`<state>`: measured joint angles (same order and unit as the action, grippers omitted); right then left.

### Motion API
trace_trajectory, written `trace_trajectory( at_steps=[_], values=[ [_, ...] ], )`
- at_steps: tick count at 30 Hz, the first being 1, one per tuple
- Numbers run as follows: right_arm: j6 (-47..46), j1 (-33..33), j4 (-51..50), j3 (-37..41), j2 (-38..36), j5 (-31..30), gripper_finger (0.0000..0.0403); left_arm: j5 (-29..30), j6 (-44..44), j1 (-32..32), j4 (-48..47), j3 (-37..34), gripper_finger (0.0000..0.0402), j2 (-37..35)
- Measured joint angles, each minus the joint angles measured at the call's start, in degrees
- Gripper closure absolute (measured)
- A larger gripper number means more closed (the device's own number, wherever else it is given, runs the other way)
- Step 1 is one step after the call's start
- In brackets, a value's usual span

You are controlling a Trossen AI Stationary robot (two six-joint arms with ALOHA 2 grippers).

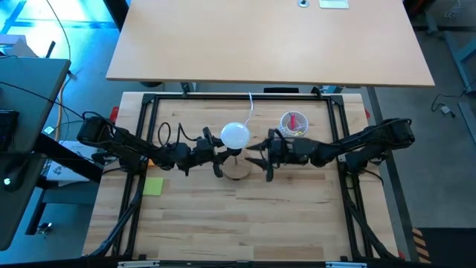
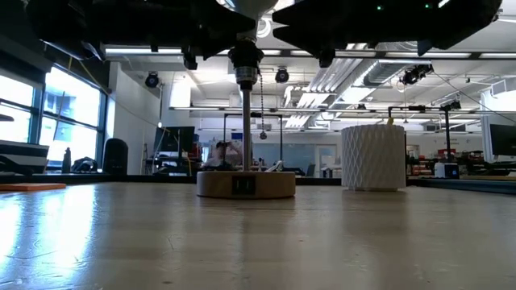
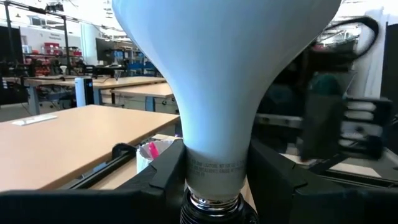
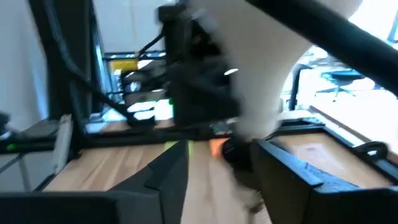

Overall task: Screw lightbulb
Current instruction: Insert the light bulb into the brown lamp

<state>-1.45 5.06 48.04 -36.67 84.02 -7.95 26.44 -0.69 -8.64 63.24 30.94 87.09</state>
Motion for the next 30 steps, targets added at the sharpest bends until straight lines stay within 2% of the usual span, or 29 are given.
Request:
trace_trajectory(
  at_steps=[2, 8, 13, 22, 26, 30],
  values=[
    [-0.33, -2.08, -1.48, -1.36, -0.12, 1.83, 0.0206, -0.02, 0.00, 0.00, 0.00, 0.00, 0.0270, 0.02],
    [-1.27, -8.45, -8.49, -7.04, 0.04, 12.42, 0.0130, -0.22, -0.46, 0.00, 0.00, -0.04, 0.0269, 0.07],
    [-1.09, -12.77, -14.63, -12.58, 0.18, 24.14, 0.0117, -0.46, -0.60, 0.00, -0.01, -0.04, 0.0269, 0.07],
    [3.24, -16.05, -19.94, -20.79, 7.60, 41.31, 0.0119, -0.99, -1.08, -0.01, -0.07, -0.09, 0.0269, 0.11],
    [3.44, -16.04, -19.55, -23.02, 10.00, 42.08, 0.0149, -0.98, -0.96, 0.00, -0.87, -0.09, 0.0269, 0.09],
    [3.51, -16.08, -19.53, -23.49, 10.50, 41.27, 0.0215, -0.78, -0.23, -0.02, -2.21, -0.03, 0.0269, 0.04]
  ],
)
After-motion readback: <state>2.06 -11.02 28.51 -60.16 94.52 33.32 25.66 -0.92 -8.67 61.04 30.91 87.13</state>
